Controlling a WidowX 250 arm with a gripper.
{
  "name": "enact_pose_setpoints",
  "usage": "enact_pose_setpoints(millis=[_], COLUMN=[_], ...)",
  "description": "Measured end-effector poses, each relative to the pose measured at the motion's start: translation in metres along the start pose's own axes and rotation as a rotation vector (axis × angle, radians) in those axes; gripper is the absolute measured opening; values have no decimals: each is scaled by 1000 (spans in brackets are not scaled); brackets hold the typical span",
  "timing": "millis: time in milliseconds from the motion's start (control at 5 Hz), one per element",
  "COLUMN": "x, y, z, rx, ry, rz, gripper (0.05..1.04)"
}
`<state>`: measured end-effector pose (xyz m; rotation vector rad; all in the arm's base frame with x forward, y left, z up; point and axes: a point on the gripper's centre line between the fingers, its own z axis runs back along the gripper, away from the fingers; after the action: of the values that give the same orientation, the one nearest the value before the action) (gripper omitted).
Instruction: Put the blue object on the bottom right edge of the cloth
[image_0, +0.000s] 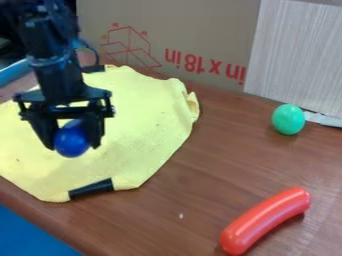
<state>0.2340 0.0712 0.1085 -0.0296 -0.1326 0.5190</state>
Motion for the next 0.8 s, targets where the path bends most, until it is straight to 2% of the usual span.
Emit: enact_pose_setpoints(millis=[200, 400, 600, 800], x=[4, 1, -2, -4], y=[-2, -1, -1, -4], z=[-12, -24, -28, -23], rx=[33, 61, 72, 51], ry=[-27, -25, -27, -25], rz=[-5, -15, -18, -27], gripper=[810, 810, 865, 1012])
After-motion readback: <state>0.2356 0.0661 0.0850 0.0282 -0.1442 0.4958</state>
